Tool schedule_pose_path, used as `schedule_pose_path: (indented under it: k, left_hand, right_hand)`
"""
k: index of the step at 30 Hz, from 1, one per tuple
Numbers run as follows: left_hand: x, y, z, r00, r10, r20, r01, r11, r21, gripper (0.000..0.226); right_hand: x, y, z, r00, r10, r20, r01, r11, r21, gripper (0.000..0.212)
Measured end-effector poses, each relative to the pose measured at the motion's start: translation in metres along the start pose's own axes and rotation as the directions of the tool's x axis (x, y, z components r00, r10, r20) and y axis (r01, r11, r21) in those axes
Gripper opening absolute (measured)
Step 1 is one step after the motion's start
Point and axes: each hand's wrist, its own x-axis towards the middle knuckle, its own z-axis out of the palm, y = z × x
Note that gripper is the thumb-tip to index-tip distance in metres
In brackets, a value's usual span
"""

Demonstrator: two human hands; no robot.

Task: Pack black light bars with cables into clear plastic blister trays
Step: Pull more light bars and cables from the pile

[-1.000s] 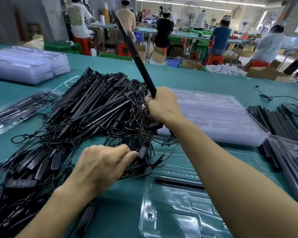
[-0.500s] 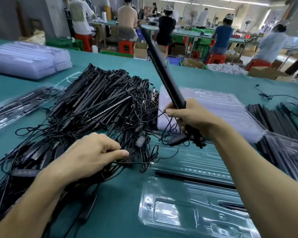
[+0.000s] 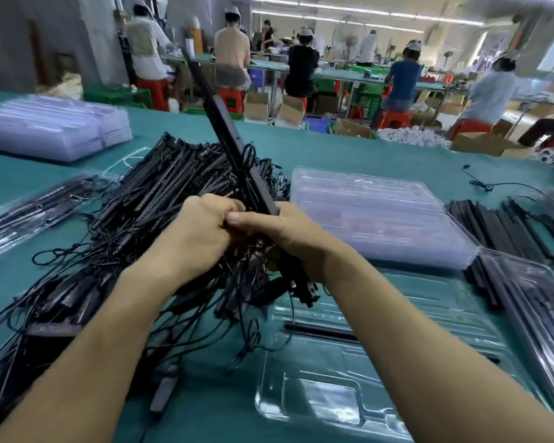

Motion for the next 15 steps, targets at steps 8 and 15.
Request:
schedule_pose_path:
  k: [8, 15]
  left_hand:
    - [0.002, -0.004, 0.025, 0.992, -0.128, -0.009, 0.129, 0.990, 0.051, 0.017]
    - [-0.010, -0.004, 0.054, 0.974, -0.225, 0.024, 0.226, 0.966, -0.123, 0.088]
  right_hand:
    - [0.006, -0.001, -0.014, 0.994, 0.013, -0.108, -0.024, 0.995, -0.102, 0.018]
    - [0.021, -0.008, -0.014, 0.940, -0.097, -0.327, -0.059, 0.898, -0.436, 0.009]
